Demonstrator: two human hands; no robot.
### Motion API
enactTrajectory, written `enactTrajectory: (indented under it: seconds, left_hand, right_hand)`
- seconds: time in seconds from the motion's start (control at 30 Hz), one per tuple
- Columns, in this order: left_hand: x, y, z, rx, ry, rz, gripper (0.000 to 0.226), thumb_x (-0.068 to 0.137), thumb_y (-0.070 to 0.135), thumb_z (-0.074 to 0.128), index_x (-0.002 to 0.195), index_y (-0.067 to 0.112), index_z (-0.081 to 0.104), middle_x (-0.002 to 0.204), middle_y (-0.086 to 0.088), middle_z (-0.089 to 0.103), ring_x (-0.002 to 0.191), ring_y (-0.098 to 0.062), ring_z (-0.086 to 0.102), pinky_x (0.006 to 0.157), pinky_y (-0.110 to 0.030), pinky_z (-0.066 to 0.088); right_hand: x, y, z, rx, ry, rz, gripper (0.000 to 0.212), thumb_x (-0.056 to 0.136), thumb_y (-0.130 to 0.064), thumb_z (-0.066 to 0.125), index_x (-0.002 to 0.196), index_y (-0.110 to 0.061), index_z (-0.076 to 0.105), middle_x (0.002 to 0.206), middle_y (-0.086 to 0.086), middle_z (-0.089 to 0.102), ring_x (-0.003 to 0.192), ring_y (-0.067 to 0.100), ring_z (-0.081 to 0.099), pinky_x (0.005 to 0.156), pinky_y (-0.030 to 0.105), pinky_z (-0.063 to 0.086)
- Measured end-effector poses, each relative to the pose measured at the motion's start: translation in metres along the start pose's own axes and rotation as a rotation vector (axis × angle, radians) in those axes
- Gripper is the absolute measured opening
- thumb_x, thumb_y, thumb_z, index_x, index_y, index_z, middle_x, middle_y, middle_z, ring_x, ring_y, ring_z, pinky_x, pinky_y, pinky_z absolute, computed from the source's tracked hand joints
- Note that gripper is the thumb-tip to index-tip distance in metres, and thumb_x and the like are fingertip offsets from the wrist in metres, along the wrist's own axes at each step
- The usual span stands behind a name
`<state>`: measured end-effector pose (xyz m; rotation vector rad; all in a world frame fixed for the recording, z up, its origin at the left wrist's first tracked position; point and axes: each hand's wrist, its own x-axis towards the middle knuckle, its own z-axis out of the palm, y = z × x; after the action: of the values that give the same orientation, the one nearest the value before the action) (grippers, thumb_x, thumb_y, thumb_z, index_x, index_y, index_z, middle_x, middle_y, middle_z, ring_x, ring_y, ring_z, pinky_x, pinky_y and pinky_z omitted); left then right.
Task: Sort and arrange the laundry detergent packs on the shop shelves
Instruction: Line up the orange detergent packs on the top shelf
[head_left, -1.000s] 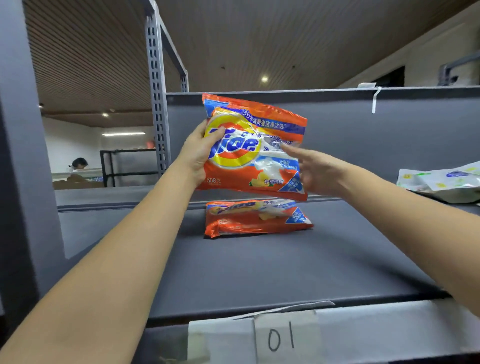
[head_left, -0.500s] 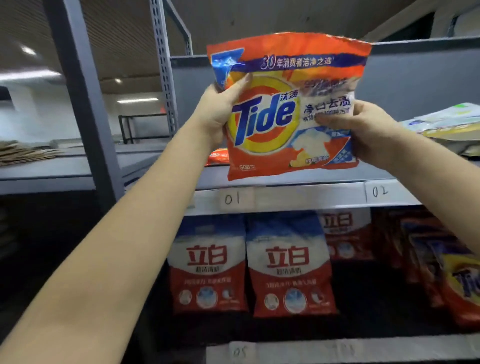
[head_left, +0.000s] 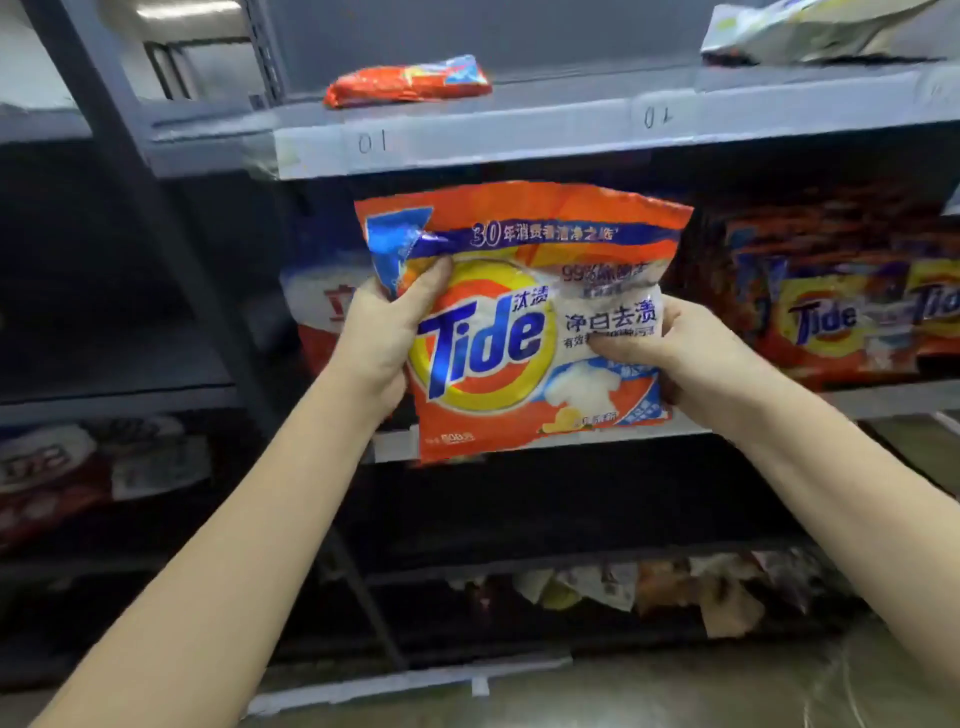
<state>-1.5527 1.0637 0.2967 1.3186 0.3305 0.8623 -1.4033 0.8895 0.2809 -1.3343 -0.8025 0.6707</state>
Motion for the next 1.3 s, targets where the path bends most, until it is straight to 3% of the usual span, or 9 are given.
enactTrajectory:
  seconds: [0.47,0.6,0.7,0.8,0.87,1.03,1.1,1.2,1.3]
  left_hand:
    - [-0.064,-0.302,-0.132,0.163,0.217,-0.669,0.038,0.07,0.035,0.069,0.1,0.011,0.063,0.091,-0.011,0.074,0.076,-0.025,0.072,0.07,-0.039,0.06]
    - [-0.029,-0.371,-0.169,0.24,0.271,-0.62,0.016,0.084,0.025,0.067,0.093,0.012,0.061,0.078,-0.005,0.075,0.07,-0.022,0.072,0.065,-0.034,0.059]
    - [0.012,-0.415,-0.191,0.305,0.377,-0.539,0.008,0.088,0.016,0.065,0.082,0.018,0.061,0.072,-0.002,0.072,0.064,-0.016,0.069,0.062,-0.03,0.057]
    - [0.061,-0.448,-0.219,0.445,0.37,-0.439,0.018,0.082,0.044,0.07,0.084,0.028,0.062,0.093,-0.011,0.071,0.088,-0.028,0.068,0.086,-0.047,0.053]
    - [0.093,-0.46,-0.234,0.474,0.351,-0.374,0.027,0.079,0.051,0.07,0.084,0.027,0.062,0.093,-0.014,0.071,0.086,-0.032,0.069,0.085,-0.052,0.054]
    - [0.166,-0.466,-0.246,0.369,0.376,-0.23,0.005,0.091,0.021,0.062,0.087,0.023,0.06,0.069,0.009,0.068,0.057,0.0,0.066,0.057,-0.021,0.055]
    - [0.188,-0.477,-0.256,0.41,0.373,-0.188,0.01,0.093,0.021,0.06,0.103,0.018,0.061,0.087,0.004,0.066,0.068,0.001,0.066,0.059,-0.016,0.052]
    - [0.199,-0.508,-0.271,0.537,0.383,-0.256,0.05,0.092,0.027,0.062,0.136,0.011,0.045,0.126,-0.006,0.057,0.107,-0.016,0.058,0.084,-0.029,0.049]
    - [0.173,-0.538,-0.276,0.765,0.396,-0.393,0.073,0.085,0.039,0.067,0.144,0.013,0.034,0.142,-0.01,0.045,0.128,-0.028,0.046,0.104,-0.044,0.041]
  right_hand:
    - [0.005,0.338,0.023,-0.012,-0.052,0.622,0.031,0.074,0.001,0.074,0.102,-0.007,0.066,0.099,0.014,0.073,0.092,0.033,0.069,0.085,0.048,0.054]
    - [0.053,0.409,0.034,-0.018,-0.037,0.635,0.024,0.077,0.0,0.072,0.098,-0.009,0.063,0.096,0.013,0.072,0.071,0.016,0.071,0.059,0.025,0.057]
    - [0.097,0.452,0.045,-0.056,0.029,0.589,0.039,0.073,-0.01,0.078,0.108,-0.013,0.06,0.108,0.014,0.069,0.085,0.022,0.07,0.073,0.036,0.059]
    - [0.148,0.474,0.056,-0.081,0.021,0.486,0.047,0.078,-0.009,0.074,0.12,-0.01,0.055,0.118,0.011,0.064,0.093,0.022,0.067,0.077,0.035,0.057]
    - [0.185,0.483,0.059,0.002,-0.052,0.431,0.04,0.083,0.0,0.066,0.12,-0.007,0.055,0.119,0.016,0.063,0.087,0.021,0.065,0.075,0.031,0.057]
    - [0.268,0.499,0.07,-0.052,-0.027,0.258,0.041,0.084,0.0,0.065,0.123,-0.003,0.055,0.112,0.014,0.063,0.086,0.019,0.065,0.07,0.024,0.057]
    - [0.293,0.515,0.073,-0.113,0.014,0.227,0.042,0.084,-0.003,0.066,0.124,-0.002,0.054,0.116,0.014,0.063,0.097,0.024,0.064,0.078,0.029,0.056]
    - [0.309,0.546,0.073,-0.247,0.081,0.294,0.042,0.084,-0.007,0.067,0.125,-0.003,0.056,0.121,0.019,0.062,0.109,0.032,0.06,0.094,0.044,0.05]
    - [0.292,0.562,0.074,-0.532,0.11,0.322,0.041,0.086,-0.022,0.065,0.126,-0.013,0.058,0.121,0.009,0.062,0.11,0.026,0.059,0.085,0.028,0.047]
